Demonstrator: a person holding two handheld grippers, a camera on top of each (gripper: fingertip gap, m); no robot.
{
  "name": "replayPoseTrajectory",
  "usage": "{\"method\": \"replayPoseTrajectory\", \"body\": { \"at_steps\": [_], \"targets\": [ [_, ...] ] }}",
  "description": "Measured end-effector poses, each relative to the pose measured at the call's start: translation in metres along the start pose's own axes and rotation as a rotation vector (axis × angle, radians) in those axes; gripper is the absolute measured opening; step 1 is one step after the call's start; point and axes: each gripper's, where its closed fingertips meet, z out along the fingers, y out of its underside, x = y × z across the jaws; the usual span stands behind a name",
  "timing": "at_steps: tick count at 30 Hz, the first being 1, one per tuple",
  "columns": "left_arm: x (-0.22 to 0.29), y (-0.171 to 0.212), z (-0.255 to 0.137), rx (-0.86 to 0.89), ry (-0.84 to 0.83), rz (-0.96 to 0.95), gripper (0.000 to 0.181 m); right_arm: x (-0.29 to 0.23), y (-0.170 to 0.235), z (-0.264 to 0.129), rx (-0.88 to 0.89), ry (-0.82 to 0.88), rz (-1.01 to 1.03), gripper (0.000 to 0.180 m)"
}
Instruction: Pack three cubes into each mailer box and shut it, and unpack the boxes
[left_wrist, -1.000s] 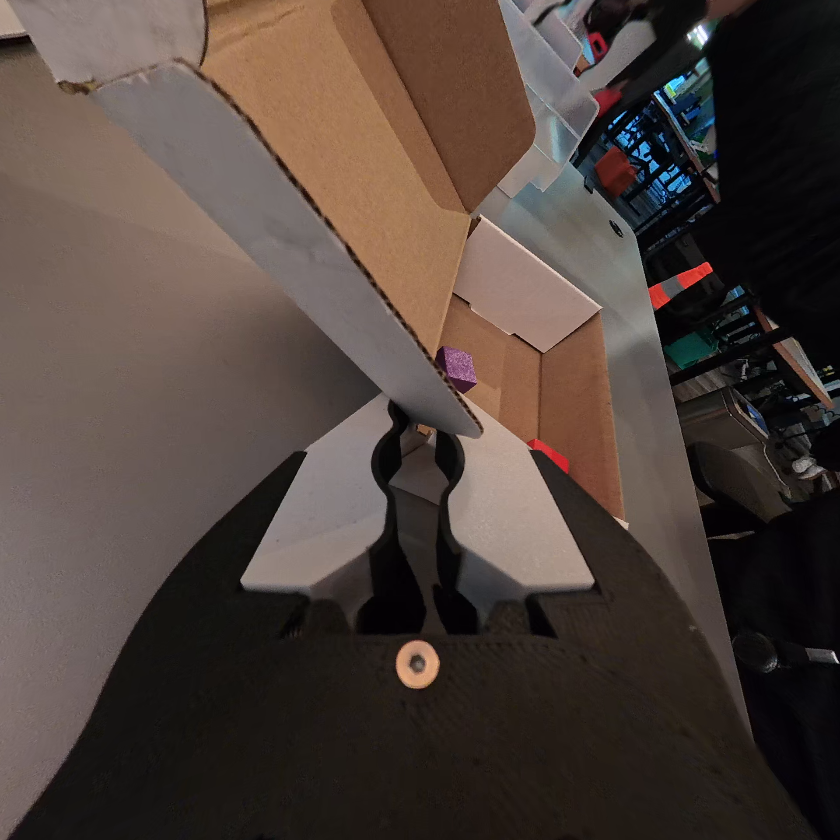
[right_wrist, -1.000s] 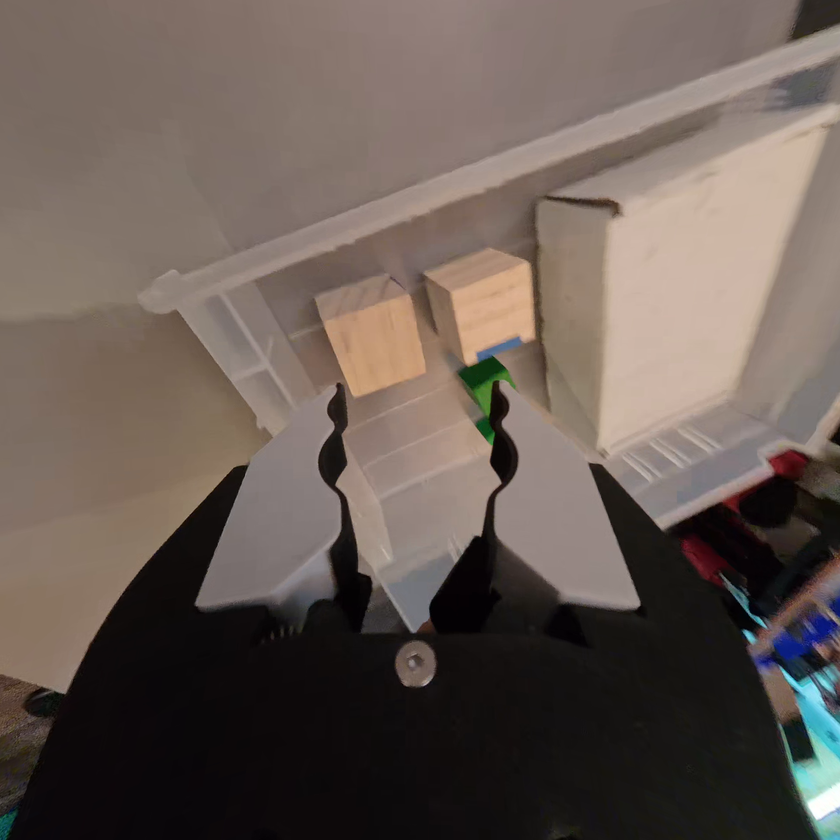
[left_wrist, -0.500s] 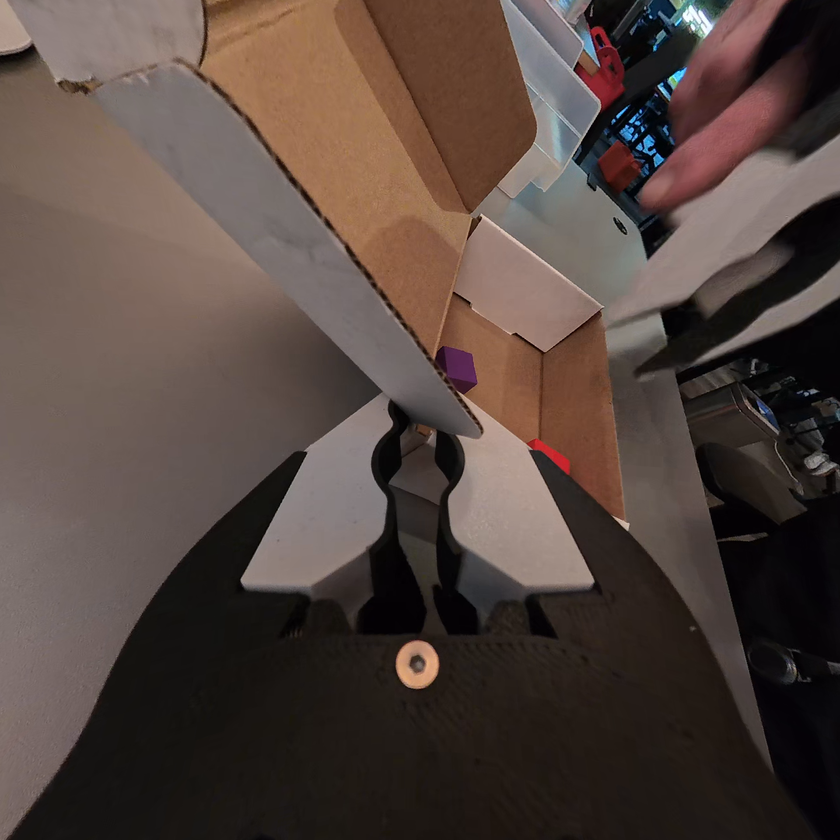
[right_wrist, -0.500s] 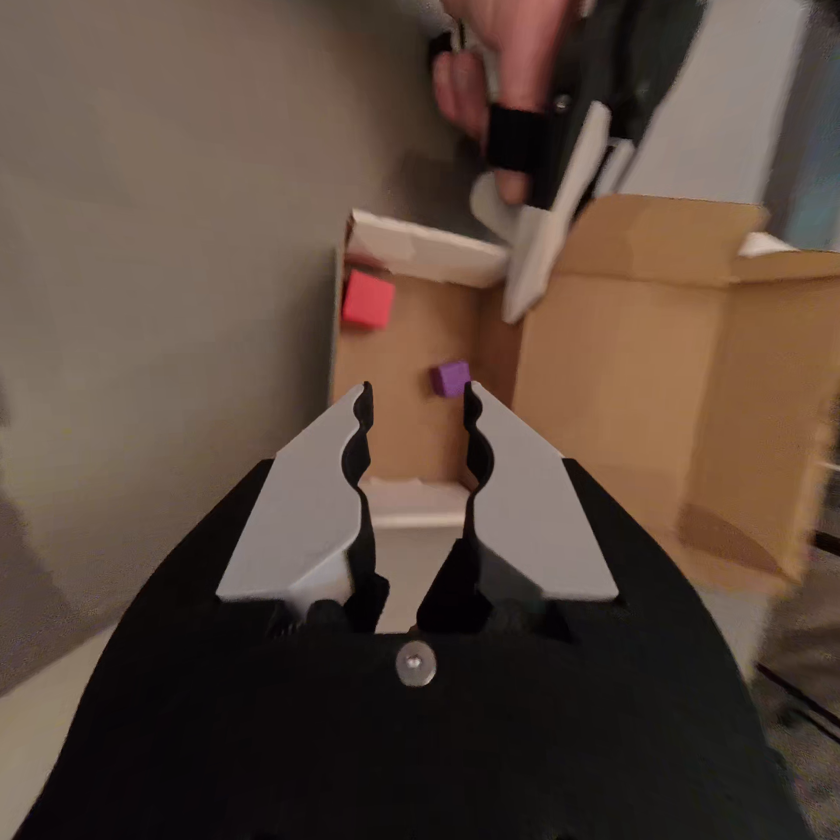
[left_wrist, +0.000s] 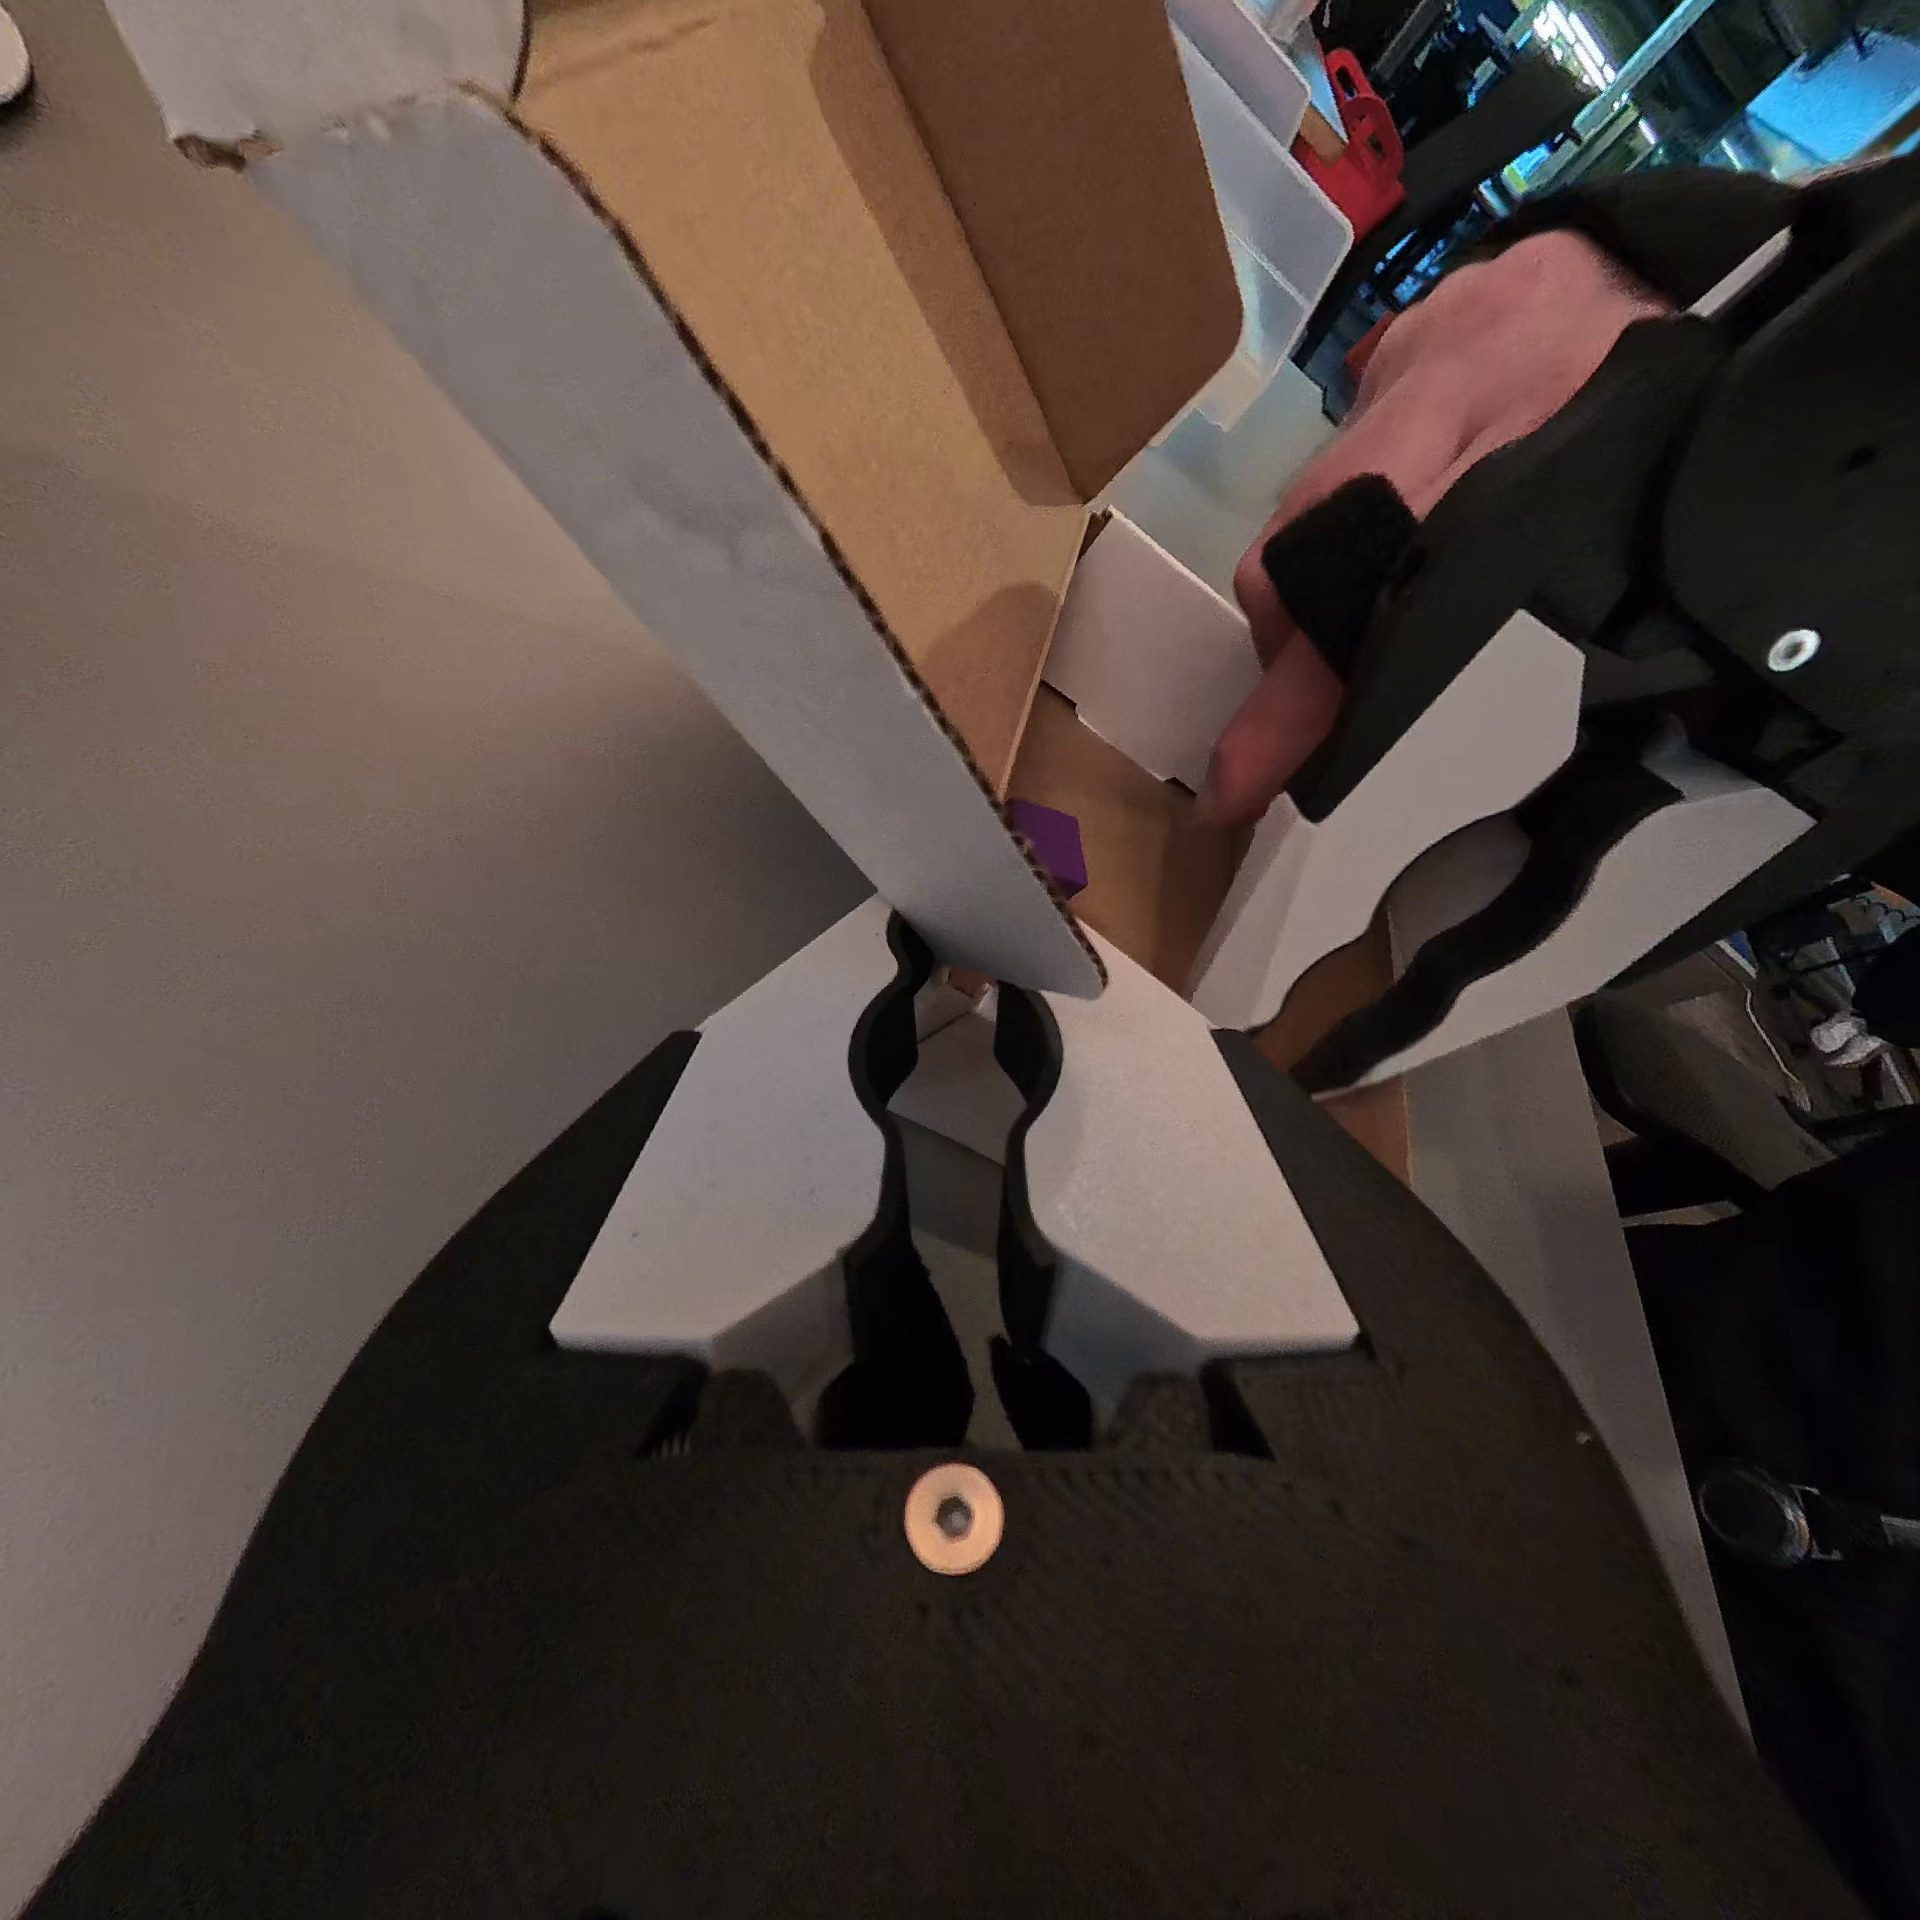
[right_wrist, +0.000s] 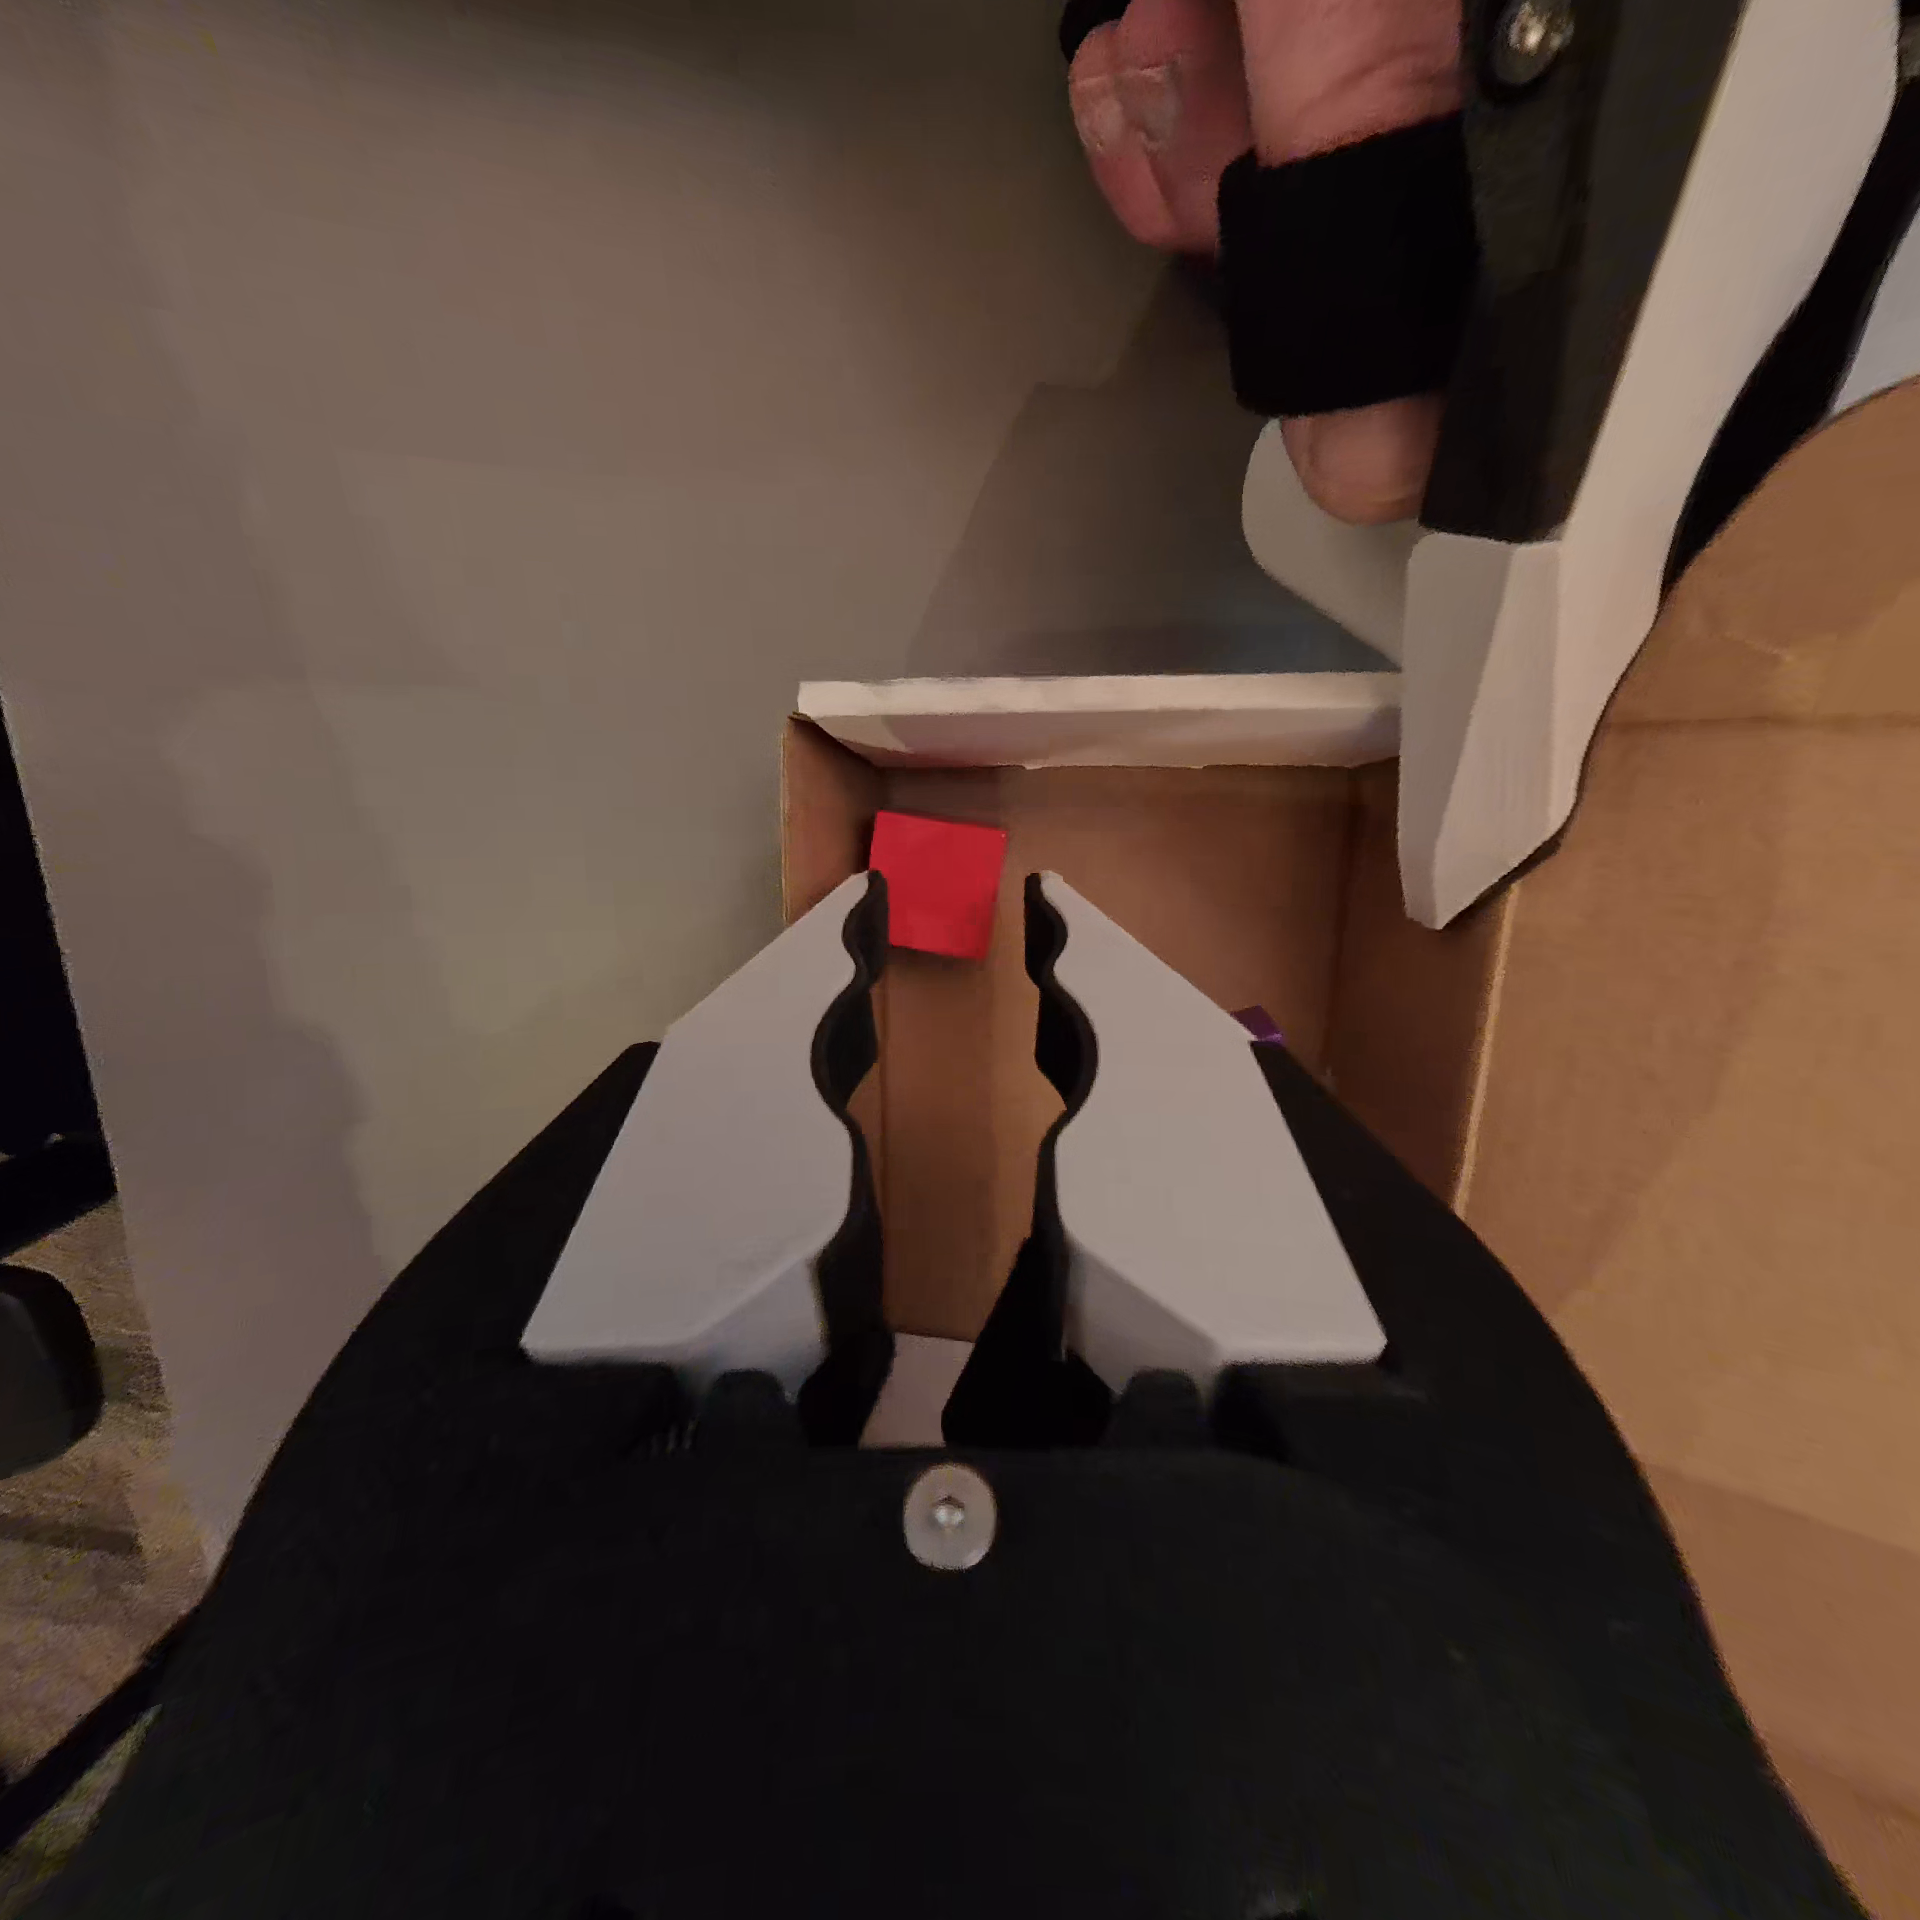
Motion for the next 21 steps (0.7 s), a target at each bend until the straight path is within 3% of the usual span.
{"method": "replayPoseTrajectory", "body": {
  "at_steps": [4,7,13,16,18,21],
  "targets": [
    [-0.001,0.000,0.000,0.000,-0.008,-0.001,0.006,0.025,0.010,-0.011,-0.071,0.163,-0.023,0.017],
    [-0.001,0.000,0.000,0.000,-0.007,-0.002,0.006,0.021,0.008,-0.016,-0.040,0.149,-0.022,0.033],
    [-0.001,0.000,-0.001,-0.001,-0.003,-0.006,0.006,0.021,0.011,0.000,-0.076,0.156,-0.058,0.036],
    [-0.001,0.001,-0.001,-0.002,-0.001,-0.005,0.006,0.028,0.011,0.002,-0.065,0.196,-0.078,0.025],
    [-0.001,0.001,-0.001,-0.005,0.011,-0.015,0.006,0.027,0.003,-0.017,0.014,0.225,-0.095,0.025],
    [-0.001,0.001,-0.001,-0.005,0.006,-0.008,0.006,0.032,0.012,-0.075,0.102,0.340,-0.086,0.025]
  ]
}}
